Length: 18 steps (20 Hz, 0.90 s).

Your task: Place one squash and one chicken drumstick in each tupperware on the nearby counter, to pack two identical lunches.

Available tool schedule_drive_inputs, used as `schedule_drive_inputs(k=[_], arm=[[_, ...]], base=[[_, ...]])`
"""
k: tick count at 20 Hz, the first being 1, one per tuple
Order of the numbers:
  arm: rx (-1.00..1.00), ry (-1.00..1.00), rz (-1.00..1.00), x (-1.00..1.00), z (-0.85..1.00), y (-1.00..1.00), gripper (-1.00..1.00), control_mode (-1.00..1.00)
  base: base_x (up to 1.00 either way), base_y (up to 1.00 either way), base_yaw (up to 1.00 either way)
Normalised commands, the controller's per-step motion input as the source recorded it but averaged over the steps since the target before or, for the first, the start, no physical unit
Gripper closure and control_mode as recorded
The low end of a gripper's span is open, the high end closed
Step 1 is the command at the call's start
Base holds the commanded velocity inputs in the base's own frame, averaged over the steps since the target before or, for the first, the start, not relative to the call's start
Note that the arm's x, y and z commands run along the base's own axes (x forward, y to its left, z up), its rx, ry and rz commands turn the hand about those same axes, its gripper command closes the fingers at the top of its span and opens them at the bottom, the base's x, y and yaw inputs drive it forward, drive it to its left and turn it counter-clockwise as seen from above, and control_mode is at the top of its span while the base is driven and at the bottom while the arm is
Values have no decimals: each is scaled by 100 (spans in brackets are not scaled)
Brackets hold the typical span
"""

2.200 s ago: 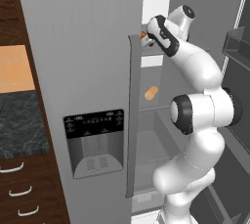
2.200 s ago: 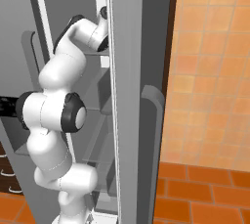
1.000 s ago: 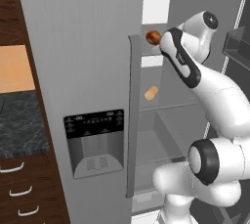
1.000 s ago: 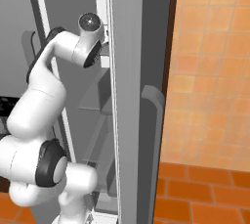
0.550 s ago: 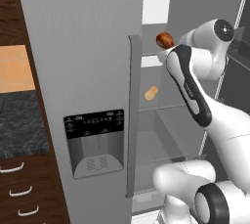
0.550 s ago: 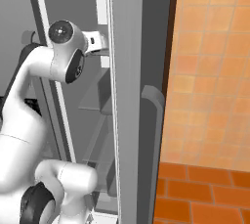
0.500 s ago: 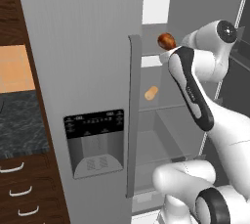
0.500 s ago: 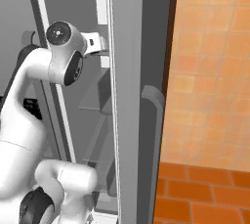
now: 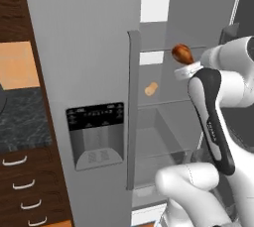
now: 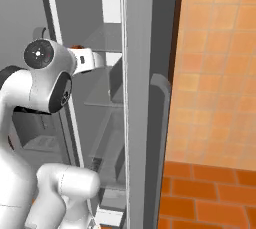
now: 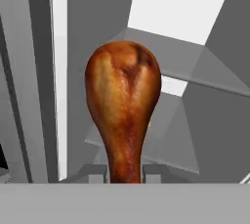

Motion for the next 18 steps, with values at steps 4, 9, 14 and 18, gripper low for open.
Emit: schedule_drive_inputs(k=[4, 9, 14, 18], arm=[[0, 0, 0, 0, 0, 0, 100, 100], [0, 0, 0, 0, 0, 0, 100, 100], [0, 0, 0, 0, 0, 0, 100, 100], [0, 0, 0, 0, 0, 0, 100, 100]], base=[[-99, 77, 7], [-24, 100, 13], [0, 100, 7], [16, 100, 1]])
